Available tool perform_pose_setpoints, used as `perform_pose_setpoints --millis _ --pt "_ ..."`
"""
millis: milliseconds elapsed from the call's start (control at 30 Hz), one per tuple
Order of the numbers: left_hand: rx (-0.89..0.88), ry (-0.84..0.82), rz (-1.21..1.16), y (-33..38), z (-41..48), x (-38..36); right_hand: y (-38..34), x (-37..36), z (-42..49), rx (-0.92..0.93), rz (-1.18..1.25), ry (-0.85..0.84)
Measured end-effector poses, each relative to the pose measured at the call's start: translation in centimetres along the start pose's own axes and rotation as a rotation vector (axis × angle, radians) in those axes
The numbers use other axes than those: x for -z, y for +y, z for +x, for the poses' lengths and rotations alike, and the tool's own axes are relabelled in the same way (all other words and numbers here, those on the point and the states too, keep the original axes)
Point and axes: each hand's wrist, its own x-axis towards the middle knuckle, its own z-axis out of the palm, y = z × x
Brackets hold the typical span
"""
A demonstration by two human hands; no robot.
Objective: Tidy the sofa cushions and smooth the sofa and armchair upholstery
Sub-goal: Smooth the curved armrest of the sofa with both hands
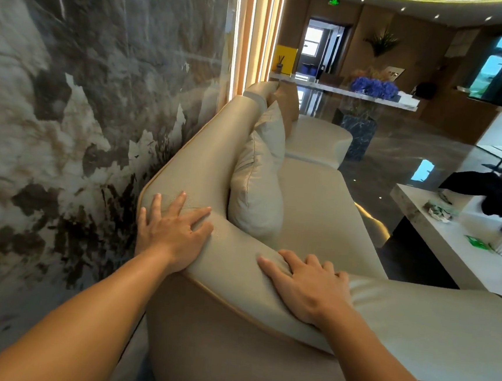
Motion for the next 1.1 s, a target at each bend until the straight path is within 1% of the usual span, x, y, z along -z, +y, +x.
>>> perform_pose_setpoints --millis 200,367,767,967,1100 --pt "0.014 0.062 -0.013 -0.3 0.4 -0.4 -0.2 -0.4 0.6 0.009 -0.004 0.056" --pt "-0.009 0.064 -0.004 -0.7 2.0 -0.5 -0.8 -0.4 2.5 0.003 -0.011 0.089" --pt "0.003 0.047 0.025 -1.0 9.9 -1.3 -2.8 0.0 10.0 -0.020 0.008 0.073" --pt "0.017 0.054 0.003 -0.4 11.4 -1.4 -2.7 0.3 11.9 -0.045 0.018 0.061" --pt "0.045 0.060 0.021 1.2 10.8 -1.4 -3.0 0.9 11.5 -0.053 0.011 0.073"
